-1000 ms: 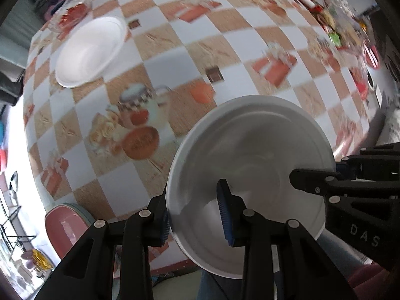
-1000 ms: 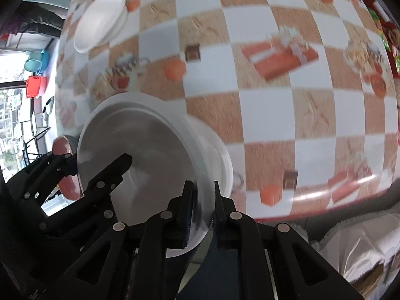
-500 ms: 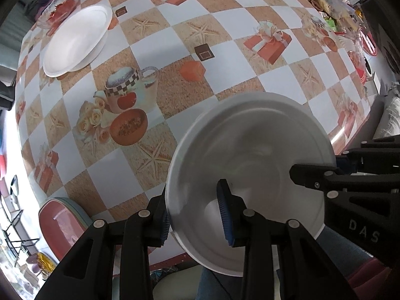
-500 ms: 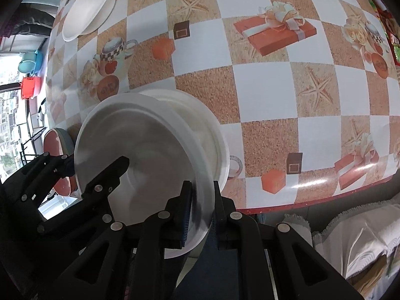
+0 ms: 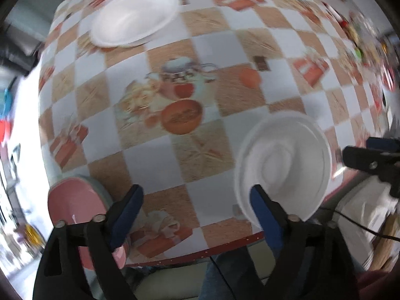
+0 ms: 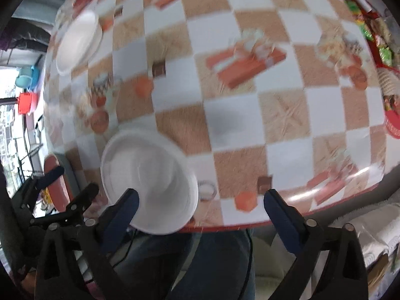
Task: Organize plates and bowls
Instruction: 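Lower the second white bowl onto the stack and open both grippers, then move both grippers to a third white bowl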
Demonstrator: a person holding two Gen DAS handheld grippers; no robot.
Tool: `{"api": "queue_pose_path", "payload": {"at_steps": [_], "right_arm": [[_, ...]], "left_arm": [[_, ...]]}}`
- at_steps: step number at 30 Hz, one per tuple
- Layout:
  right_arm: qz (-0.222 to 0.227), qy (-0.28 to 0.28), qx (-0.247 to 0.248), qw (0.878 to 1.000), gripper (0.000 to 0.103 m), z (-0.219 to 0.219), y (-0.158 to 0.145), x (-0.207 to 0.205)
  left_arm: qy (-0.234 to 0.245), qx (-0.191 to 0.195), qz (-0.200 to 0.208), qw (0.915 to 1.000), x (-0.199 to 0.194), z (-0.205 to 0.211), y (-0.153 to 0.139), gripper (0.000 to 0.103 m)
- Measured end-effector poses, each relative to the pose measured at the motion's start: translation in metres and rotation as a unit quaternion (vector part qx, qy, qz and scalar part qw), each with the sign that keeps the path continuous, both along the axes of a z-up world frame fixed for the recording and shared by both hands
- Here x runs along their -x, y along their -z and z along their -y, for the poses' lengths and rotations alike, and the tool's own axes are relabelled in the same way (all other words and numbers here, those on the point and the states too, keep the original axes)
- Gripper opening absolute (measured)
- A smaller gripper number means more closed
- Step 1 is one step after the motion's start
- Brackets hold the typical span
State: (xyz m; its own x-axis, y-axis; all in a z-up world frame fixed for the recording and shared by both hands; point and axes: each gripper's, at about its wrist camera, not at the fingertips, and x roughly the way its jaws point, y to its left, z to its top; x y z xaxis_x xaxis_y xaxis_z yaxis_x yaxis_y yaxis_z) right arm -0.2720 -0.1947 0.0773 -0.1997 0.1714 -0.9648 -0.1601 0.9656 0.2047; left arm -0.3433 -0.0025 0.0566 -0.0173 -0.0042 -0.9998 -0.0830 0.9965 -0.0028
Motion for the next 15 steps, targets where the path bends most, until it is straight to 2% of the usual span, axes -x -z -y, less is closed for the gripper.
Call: {"api": "queue_pose_path", "payload": {"at_steps": [1, 6, 11, 15], "right_arm": [[0.003, 0.0, 0.004, 1.0, 0.1, 0.0, -0.001, -0.006], [0.019, -0.009, 0.031, 0.999, 0.1, -0.006, -0.006, -0.031], [0.045, -0.043, 0.042, 0.997, 0.1, -0.027, -0.012, -0.064], [0.059, -0.061, 0.037, 0.996, 0.1, -0.045, -0.02, -0.086]], "left_arm": [[-0.014, 0.003, -0.001, 0.9999, 0.001, -0.007, 0.001, 0.103], [-0.083, 0.001, -0.003, 0.9965, 0.001, -0.045, -0.001, 0.103], [-0.12, -0.015, -0.007, 0.9926, -0.01, -0.077, -0.006, 0.103], [-0.147, -0.036, 0.007, 0.9884, -0.028, -0.109, -0.019, 0.103]]}}
